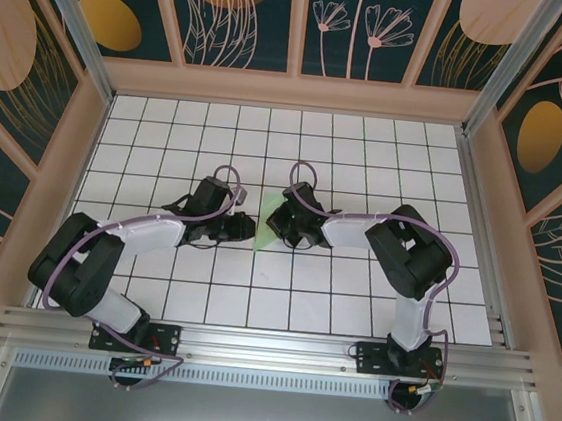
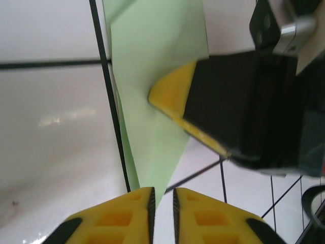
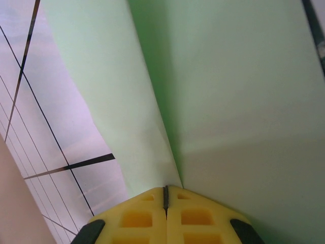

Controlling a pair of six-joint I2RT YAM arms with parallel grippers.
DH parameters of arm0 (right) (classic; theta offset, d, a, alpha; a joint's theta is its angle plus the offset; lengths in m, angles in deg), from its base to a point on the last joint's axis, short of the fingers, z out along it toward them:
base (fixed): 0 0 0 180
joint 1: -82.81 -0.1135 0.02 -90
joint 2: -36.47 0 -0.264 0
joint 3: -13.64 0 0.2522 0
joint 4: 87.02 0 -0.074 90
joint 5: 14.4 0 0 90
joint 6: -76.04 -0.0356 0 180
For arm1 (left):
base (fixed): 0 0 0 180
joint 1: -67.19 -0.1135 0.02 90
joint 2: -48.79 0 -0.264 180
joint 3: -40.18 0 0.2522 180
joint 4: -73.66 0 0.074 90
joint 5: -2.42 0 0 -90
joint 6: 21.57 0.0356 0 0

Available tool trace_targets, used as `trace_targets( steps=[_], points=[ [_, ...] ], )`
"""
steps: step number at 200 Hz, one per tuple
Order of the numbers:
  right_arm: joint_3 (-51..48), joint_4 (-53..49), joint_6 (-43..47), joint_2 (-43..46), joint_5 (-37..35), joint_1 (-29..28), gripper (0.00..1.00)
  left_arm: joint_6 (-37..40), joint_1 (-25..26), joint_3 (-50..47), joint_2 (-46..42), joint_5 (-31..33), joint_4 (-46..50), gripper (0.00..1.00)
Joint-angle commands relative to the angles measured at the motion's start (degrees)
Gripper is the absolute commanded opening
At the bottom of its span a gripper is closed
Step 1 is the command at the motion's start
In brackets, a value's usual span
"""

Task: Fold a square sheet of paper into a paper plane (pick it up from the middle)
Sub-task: Fourth fold the wing at the center of the table.

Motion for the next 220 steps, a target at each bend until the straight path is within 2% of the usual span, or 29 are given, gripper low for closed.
trace_targets(
  steps=[1,33,79,151,220],
  points=[
    [-2.1,-5.5,3.1,-1.8,-0.2,0.7,0.00,-0.4,-0.6,2.8,5.0,0.4,-3.5,0.16],
    [-1.8,-3.3,8.7,-1.8,2.5,1.0,0.00,-1.7,-0.7,6.2,12.6,-2.4,-8.3,0.08],
    [-0.9,-2.7,15.9,-3.1,5.7,1.8,0.00,-1.6,-1.6,8.5,16.0,2.6,-8.4,0.04],
    [-0.4,-1.8,24.8,-2.6,8.3,4.2,0.00,-1.5,-2.3,9.7,18.7,2.1,-9.9,0.03],
    [-0.3,-0.6,29.5,-1.9,11.1,5.2,0.00,-2.3,-2.6,11.5,22.3,1.1,-11.0,0.04]
  ],
)
